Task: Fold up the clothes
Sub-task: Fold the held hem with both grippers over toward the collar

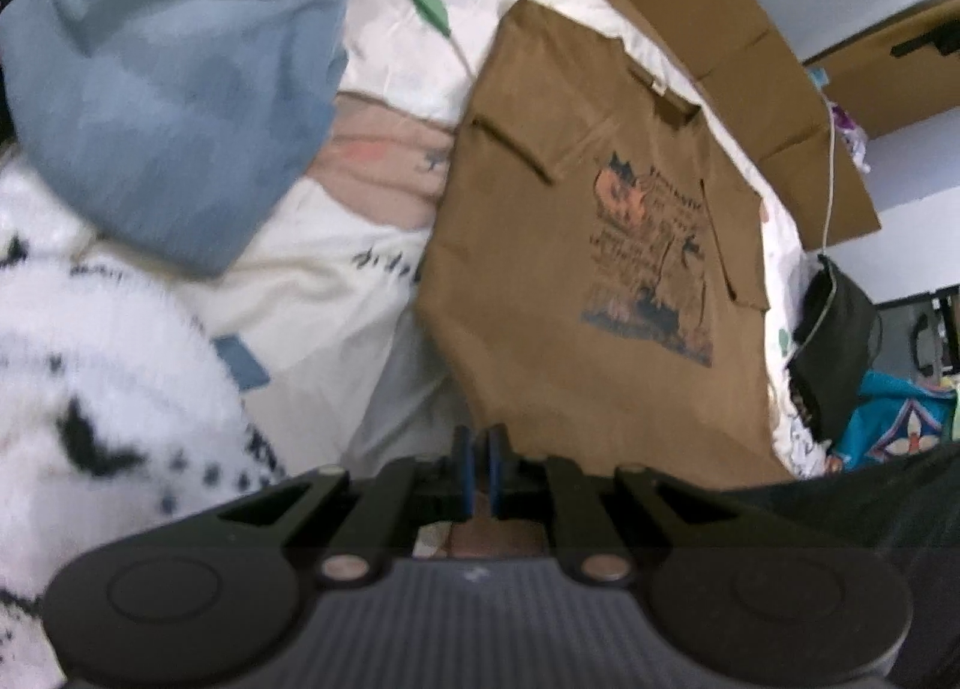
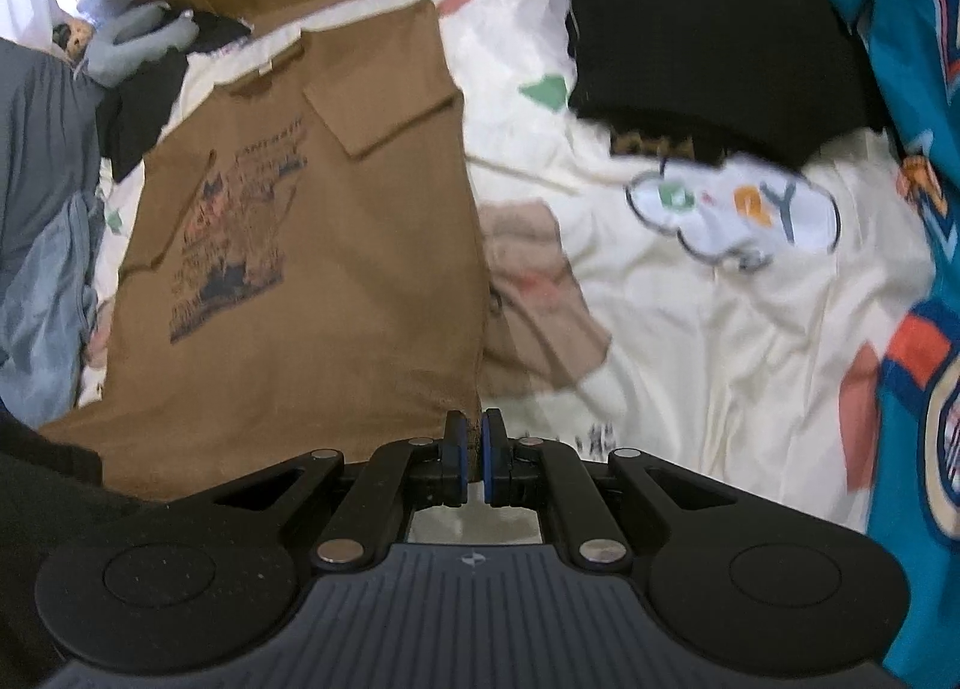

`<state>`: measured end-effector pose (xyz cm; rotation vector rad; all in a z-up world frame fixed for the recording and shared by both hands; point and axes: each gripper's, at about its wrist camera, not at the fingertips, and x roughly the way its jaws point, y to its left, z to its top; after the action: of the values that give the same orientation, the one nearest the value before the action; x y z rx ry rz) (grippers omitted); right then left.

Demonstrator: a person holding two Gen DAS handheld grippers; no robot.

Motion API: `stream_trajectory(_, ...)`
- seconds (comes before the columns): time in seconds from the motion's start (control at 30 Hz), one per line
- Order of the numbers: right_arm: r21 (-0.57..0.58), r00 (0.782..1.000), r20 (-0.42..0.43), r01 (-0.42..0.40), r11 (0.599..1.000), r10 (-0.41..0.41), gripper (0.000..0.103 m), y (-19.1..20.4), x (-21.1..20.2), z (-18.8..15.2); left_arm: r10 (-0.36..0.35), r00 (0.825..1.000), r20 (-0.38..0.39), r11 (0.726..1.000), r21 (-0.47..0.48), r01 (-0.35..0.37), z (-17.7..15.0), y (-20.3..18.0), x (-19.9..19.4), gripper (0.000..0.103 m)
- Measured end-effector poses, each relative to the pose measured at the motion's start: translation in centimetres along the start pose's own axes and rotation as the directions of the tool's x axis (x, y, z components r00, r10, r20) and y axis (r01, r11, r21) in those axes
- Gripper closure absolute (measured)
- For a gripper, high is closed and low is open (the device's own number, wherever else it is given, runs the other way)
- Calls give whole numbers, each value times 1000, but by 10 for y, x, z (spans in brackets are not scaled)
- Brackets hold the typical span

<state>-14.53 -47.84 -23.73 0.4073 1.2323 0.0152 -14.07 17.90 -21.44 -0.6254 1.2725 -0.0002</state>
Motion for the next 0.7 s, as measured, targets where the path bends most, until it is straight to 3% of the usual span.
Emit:
stream_trajectory(0.33, 18, 993, 108, -40, 999, 37, 101, 22, -10, 43, -25, 995, 92, 1000, -16, 27, 40, -11, -10, 99)
stream_trajectory(0.57, 62, 979, 188, -86, 994, 73, 101, 30, -12, 74, -47, 982, 185, 998, -26, 53, 77, -27, -22, 99)
stream_trajectory(0.7, 35, 981, 190, -47, 998, 39, 100, 45, -9, 94, -55, 978, 203, 998, -8, 57, 101, -38, -13, 99)
